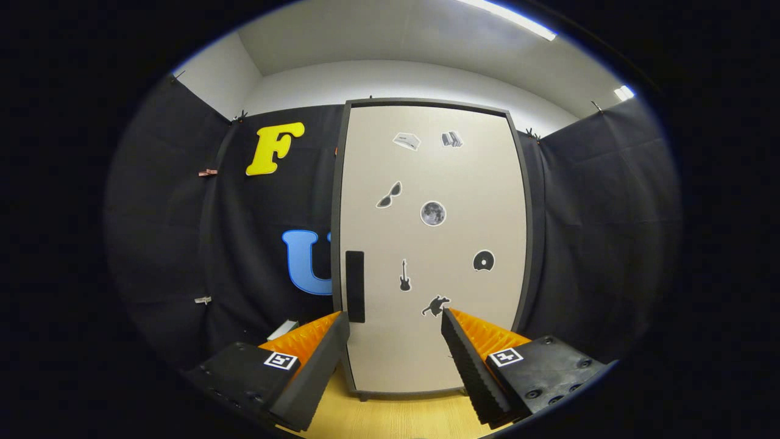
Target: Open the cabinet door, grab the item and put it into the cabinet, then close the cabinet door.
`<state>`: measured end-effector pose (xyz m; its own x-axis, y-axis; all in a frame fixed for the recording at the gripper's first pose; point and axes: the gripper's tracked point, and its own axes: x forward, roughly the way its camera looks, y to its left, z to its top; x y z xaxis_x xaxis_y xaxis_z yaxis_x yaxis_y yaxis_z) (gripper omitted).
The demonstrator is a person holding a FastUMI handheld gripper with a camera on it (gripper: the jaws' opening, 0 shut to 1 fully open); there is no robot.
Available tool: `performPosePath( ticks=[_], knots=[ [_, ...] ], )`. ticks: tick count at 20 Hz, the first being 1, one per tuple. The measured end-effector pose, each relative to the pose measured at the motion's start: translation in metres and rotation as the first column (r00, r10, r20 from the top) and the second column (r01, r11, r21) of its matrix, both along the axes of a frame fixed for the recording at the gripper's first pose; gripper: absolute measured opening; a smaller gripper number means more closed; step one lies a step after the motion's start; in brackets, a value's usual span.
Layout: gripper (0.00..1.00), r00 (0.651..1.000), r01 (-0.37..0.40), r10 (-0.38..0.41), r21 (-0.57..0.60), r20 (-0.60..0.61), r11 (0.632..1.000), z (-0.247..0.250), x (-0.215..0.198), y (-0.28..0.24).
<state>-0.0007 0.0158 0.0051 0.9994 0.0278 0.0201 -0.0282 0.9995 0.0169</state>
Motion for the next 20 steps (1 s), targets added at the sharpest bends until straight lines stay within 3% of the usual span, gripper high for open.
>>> performPosePath(
  ticks=[11, 20],
  knots=[
    [0.98, 0.998, -0.059, 0.059, 0.003, 0.013, 0.998, -0.004, 0.053, 0.046],
    [0.97, 1.0, -0.026, 0.026, 0.041, -0.005, 0.999, -0.025, 0.129, 0.057]
  ],
)
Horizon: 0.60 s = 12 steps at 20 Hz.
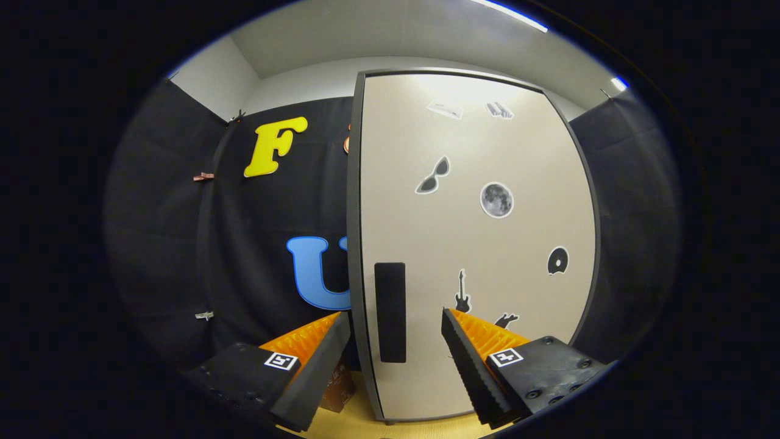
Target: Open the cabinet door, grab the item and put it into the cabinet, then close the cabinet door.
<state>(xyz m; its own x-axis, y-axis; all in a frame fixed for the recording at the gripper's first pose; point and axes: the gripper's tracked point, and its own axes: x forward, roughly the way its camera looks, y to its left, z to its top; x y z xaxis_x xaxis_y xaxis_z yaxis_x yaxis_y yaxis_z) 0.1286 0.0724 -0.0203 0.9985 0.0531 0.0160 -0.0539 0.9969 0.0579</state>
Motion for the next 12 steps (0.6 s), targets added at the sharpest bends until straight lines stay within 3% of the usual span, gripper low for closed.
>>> performPosePath(
  ticks=[8, 11, 12],
  knots=[
    [0.97, 0.999, 0.04, -0.041, -0.028, -0.032, 0.999, -0.025, 0.039, 0.001],
    [0.81, 0.998, 0.054, -0.055, -0.033, -0.019, 0.998, -0.024, 0.043, 0.001],
    [0.8, 0.998, 0.059, -0.06, -0.036, -0.024, 0.998, -0.025, 0.046, 0.001]
  ],
)
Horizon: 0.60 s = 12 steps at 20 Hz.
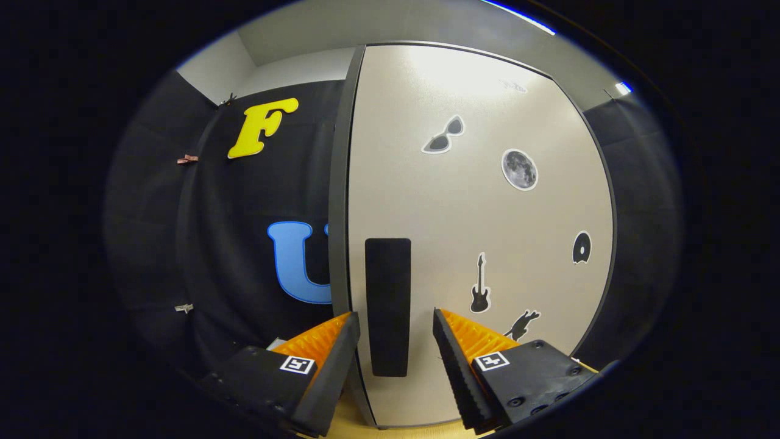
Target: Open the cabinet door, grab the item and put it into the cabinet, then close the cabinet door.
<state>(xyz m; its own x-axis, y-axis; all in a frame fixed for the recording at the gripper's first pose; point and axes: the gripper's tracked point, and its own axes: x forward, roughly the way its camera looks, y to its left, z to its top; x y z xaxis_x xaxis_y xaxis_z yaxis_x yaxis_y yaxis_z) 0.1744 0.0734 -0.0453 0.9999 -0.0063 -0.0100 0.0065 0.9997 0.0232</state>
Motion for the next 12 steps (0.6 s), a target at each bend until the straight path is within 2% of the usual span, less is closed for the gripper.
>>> performPosePath(
  ticks=[1, 3, 5, 6, 7, 8, 12],
  knots=[
    [0.78, 1.0, 0.008, -0.008, -0.001, -0.011, 1.0, -0.004, 0.0, 0.0],
    [0.39, 1.0, 0.006, -0.006, -0.002, -0.009, 1.0, -0.003, 0.003, 0.003],
    [0.37, 1.0, 0.014, -0.014, -0.011, -0.009, 1.0, -0.001, -0.003, 0.003],
    [0.3, 1.0, 0.014, -0.015, -0.009, -0.014, 1.0, -0.004, 0.002, 0.003],
    [0.3, 1.0, 0.014, -0.014, -0.001, -0.018, 1.0, -0.003, -0.002, 0.002],
    [0.22, 1.0, 0.01, -0.01, 0.003, -0.021, 1.0, -0.004, 0.001, 0.002],
    [0.22, 0.999, -0.022, 0.022, 0.013, -0.028, 1.0, -0.003, -0.013, 0.002]
  ],
)
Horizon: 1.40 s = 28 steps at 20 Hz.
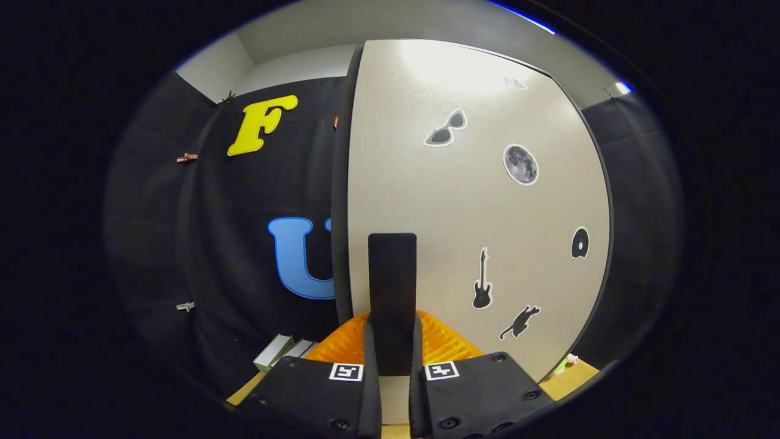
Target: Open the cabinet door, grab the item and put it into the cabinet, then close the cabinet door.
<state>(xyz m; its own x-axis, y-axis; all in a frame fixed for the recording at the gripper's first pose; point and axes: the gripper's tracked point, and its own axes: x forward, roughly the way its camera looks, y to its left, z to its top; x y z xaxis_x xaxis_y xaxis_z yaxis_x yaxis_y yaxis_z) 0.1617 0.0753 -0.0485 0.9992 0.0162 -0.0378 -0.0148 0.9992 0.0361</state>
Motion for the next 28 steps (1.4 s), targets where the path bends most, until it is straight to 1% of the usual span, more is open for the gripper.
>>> performPosePath(
  ticks=[2, 5, 11, 13, 16, 20, 23, 25, 28],
  knots=[
    [0.22, 1.0, -0.021, 0.021, 0.004, 0.0, 1.0, 0.003, -0.013, -0.002],
    [0.22, 1.0, -0.028, 0.028, 0.015, -0.002, 1.0, 0.007, -0.039, -0.008],
    [0.21, 1.0, -0.007, 0.008, 0.04, -0.019, 0.999, 0.016, -0.09, -0.027],
    [0.21, 1.0, 0.012, -0.011, 0.035, -0.019, 0.999, 0.018, -0.102, -0.038],
    [0.21, 1.0, 0.01, -0.009, 0.024, -0.023, 1.0, 0.019, -0.113, -0.048],
    [0.21, 0.998, -0.048, 0.049, 0.038, -0.027, 0.998, 0.021, -0.13, -0.063],
    [0.21, 0.991, -0.133, 0.134, 0.026, -0.021, 0.991, 0.021, -0.139, -0.079],
    [0.21, 0.98, -0.196, 0.196, 0.018, -0.02, 0.98, 0.022, -0.148, -0.093],
    [0.21, 0.964, -0.266, 0.266, 0.025, -0.001, 0.964, 0.025, -0.164, -0.12]
  ],
)
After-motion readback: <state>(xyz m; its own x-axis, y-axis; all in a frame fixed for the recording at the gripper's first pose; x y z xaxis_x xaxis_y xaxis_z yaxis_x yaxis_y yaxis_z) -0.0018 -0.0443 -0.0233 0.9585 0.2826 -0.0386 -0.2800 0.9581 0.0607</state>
